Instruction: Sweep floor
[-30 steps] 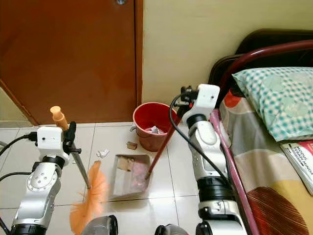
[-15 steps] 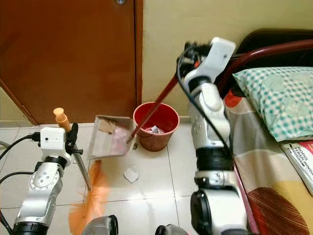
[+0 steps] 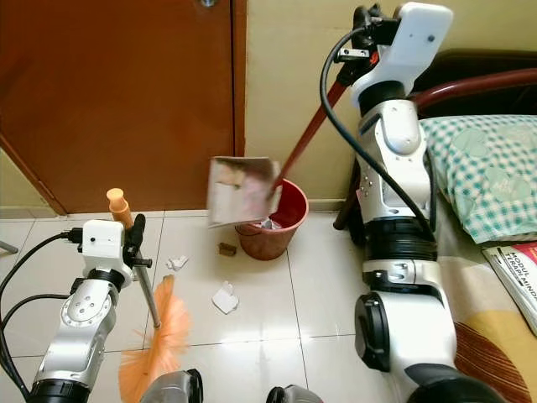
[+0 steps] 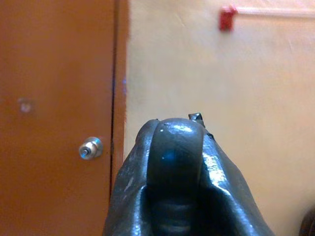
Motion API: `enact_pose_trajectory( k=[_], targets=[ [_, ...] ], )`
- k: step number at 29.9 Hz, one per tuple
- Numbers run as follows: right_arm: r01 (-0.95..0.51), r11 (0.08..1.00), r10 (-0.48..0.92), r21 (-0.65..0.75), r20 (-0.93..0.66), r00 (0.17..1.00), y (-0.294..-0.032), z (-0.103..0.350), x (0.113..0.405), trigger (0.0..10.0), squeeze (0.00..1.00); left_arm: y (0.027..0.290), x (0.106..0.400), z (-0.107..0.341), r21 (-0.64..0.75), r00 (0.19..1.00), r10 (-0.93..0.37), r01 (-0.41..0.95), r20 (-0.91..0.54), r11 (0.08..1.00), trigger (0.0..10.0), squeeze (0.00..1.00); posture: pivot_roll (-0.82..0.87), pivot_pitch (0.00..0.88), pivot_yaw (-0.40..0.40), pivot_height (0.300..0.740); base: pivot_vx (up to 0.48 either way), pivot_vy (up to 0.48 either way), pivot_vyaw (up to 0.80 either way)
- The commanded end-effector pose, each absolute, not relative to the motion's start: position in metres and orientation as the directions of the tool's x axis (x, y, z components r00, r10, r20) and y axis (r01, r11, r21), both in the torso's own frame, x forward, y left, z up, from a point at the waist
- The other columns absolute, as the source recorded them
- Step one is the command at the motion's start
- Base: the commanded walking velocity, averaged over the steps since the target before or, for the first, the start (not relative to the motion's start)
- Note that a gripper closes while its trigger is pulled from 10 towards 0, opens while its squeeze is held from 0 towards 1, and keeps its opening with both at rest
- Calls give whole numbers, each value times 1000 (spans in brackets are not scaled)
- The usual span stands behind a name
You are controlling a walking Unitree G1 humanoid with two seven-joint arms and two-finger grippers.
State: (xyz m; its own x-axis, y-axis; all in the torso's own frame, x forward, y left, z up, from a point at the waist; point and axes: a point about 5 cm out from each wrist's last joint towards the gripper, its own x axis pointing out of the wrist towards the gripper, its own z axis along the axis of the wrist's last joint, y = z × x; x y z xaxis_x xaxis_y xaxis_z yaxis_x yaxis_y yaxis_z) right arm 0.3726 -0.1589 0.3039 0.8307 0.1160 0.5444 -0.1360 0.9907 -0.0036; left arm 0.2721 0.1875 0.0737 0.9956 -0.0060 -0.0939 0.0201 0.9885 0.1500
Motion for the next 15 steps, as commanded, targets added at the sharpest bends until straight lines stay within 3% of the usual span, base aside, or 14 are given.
enact_pose_trajectory(
  k=[1,9,15],
  targets=[
    [-142,986,166,-89,631,758,-151,325,366,10000,0,185,267,62,120,987,-14,33,-158,992,10000,0,60,67,-73,740,0,0,0],
    [-143,909,373,-390,612,697,-122,299,356,10000,0,183,266,61,119,986,-24,44,-162,992,10000,0,61,68,-72,740,0,0,0],
    [-181,844,481,-505,564,671,-105,276,349,10000,0,181,267,61,120,986,-29,50,-164,991,10000,0,59,65,-73,740,0,0,0]
  ],
)
